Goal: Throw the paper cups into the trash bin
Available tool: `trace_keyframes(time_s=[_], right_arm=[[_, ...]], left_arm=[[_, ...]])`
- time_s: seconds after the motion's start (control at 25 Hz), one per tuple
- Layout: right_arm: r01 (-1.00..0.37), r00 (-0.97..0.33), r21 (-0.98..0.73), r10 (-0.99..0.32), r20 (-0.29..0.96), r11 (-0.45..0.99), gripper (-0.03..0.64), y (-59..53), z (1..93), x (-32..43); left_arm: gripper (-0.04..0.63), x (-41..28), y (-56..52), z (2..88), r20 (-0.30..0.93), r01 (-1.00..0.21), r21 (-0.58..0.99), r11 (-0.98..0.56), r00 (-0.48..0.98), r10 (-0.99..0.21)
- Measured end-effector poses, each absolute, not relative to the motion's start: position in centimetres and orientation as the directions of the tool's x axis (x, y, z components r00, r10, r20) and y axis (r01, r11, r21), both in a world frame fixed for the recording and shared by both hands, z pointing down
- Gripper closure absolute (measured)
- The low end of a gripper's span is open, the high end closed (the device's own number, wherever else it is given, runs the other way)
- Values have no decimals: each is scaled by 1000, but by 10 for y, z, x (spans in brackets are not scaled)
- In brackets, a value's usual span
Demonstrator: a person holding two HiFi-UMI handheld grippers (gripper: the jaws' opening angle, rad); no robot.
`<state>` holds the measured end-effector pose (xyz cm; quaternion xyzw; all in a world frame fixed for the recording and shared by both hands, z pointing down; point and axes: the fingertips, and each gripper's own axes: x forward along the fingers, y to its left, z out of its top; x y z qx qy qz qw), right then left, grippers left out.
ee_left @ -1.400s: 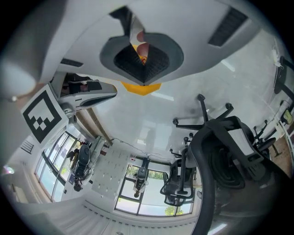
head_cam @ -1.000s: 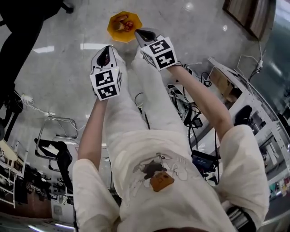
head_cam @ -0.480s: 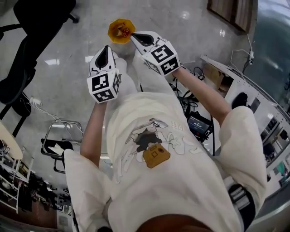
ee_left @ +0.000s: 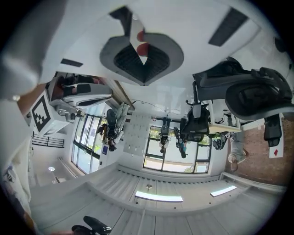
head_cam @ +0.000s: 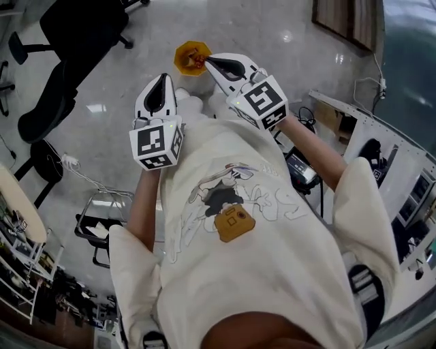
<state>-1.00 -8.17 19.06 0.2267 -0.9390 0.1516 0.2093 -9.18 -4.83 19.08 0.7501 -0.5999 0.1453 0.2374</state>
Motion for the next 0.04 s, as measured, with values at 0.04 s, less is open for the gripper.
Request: trace_keyframes(time_s=[0.04], right_arm=[[-483, -812, -178, -362, 458, 858, 609, -77, 184, -8]], left_arm=[[592, -92, -44, 184, 502, -969, 183, -166, 237, -832]])
